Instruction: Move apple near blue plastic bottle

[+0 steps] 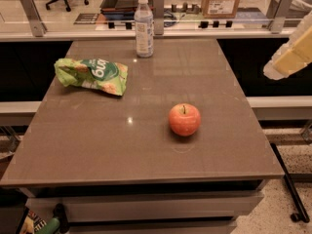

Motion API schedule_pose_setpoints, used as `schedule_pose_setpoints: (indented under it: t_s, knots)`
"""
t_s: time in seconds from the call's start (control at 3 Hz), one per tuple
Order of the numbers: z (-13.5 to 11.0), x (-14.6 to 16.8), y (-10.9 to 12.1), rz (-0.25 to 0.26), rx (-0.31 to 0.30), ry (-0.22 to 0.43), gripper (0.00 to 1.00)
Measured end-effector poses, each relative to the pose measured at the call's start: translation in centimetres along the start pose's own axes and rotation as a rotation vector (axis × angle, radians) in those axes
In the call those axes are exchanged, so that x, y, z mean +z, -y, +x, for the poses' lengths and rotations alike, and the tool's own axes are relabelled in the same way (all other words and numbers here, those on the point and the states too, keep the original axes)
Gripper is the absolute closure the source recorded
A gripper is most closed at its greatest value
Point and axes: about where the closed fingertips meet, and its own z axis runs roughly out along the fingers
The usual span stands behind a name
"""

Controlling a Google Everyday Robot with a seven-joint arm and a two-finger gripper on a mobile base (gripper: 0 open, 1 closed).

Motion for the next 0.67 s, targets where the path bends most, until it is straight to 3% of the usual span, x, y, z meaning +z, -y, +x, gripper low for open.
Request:
schedule_pose_setpoints:
  t_s: [0.67]
  knots:
    - [-0.33, -0.07, -0.25, -0.002, 0.0, 0.018, 0.0]
